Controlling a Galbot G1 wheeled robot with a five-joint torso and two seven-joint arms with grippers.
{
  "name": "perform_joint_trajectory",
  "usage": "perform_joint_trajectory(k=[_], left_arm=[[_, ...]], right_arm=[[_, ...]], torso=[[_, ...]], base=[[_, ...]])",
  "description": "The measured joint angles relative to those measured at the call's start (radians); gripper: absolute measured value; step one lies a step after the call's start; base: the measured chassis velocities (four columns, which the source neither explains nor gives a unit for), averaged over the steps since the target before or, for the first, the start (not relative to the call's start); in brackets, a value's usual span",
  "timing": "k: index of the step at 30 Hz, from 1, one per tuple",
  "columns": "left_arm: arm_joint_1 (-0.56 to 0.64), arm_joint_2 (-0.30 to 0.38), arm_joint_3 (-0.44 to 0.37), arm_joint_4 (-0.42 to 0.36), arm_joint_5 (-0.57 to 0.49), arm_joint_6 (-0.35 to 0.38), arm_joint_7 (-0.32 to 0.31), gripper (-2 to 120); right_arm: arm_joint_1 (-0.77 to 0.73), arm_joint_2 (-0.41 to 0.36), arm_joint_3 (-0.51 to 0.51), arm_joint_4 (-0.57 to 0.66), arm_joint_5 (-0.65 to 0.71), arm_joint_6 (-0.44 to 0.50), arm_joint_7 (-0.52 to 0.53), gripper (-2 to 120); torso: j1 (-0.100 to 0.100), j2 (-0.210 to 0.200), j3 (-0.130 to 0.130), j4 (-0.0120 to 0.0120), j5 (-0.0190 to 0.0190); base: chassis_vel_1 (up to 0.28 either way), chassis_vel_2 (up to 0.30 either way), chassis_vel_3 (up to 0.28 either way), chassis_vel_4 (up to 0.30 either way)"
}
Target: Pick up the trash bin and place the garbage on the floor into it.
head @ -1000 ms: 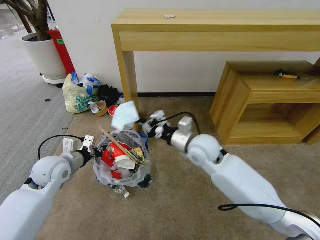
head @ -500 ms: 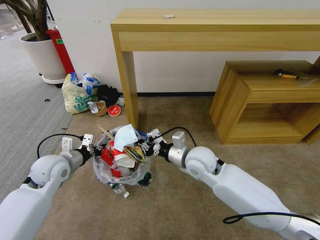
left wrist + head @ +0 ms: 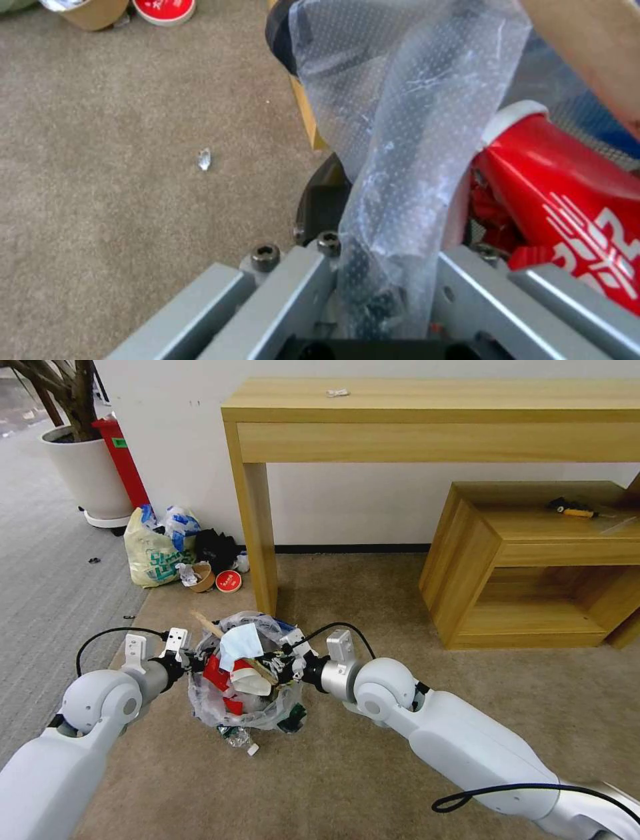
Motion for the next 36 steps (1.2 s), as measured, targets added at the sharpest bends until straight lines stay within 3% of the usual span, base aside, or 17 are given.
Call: perform_joint_trajectory(k=[5, 9, 11, 17, 20, 25, 29, 36], left_arm=[[-0.002, 0.0, 0.0, 0.0, -0.002, 0.0, 0.001, 0], [0.0, 0.001, -0.002, -0.002, -0.002, 0.0, 0.001, 0], [0.001, 0.001, -0.003, -0.002, -0.002, 0.0, 0.001, 0], [0.002, 0.0, -0.006, 0.001, -0.002, 0.0, 0.001, 0], [0.0, -0.002, -0.007, 0.007, -0.003, 0.0, 0.001, 0], [0.0, -0.003, -0.012, 0.015, -0.004, 0.0, 0.001, 0], [0.001, -0.002, -0.023, 0.022, -0.008, 0.0, 0.0, 0], [0.003, -0.005, -0.025, 0.025, -0.008, 0.0, 0.0, 0]], right_arm=[[0.001, 0.017, 0.012, -0.006, 0.056, -0.016, 0.035, 0], [0.006, 0.027, 0.031, 0.001, 0.097, -0.022, 0.074, 18], [0.006, 0.027, 0.033, 0.004, 0.099, -0.022, 0.077, 20], [0.004, 0.013, 0.041, 0.026, 0.119, -0.015, 0.098, 40], [-0.007, -0.001, 0.044, 0.038, 0.117, -0.004, 0.107, 58], [-0.011, -0.015, 0.053, 0.06, 0.112, -0.001, 0.118, 72], [-0.024, -0.027, 0.097, 0.106, 0.103, 0.002, 0.124, 92], [-0.052, -0.056, 0.142, 0.147, 0.097, 0.007, 0.126, 100]], torso=[[0.0, 0.0, 0.0, 0.0, 0.0], [0.0, 0.0, 0.0, 0.0001, 0.0], [0.0, 0.0, 0.0, 0.0001, 0.0], [0.0, 0.0, 0.0, -0.0001, 0.0], [0.0, 0.0, 0.0, 0.0, 0.0001], [0.0, 0.0, 0.0, 0.0, 0.0001], [0.0, 0.0, 0.0, 0.0001, 0.0001], [0.0, 0.0, 0.0, 0.0, 0.0001]], base=[[0.0, 0.0, 0.0, 0.0], [0.0, 0.0, 0.0, 0.0], [0.0, 0.0, 0.0, 0.0], [0.0, 0.0, 0.0, 0.0], [0.0, 0.0, 0.0, 0.0], [0.0, 0.0, 0.0, 0.0], [0.0, 0.0, 0.0, 0.0], [0.0, 0.0, 0.0, 0.0]])
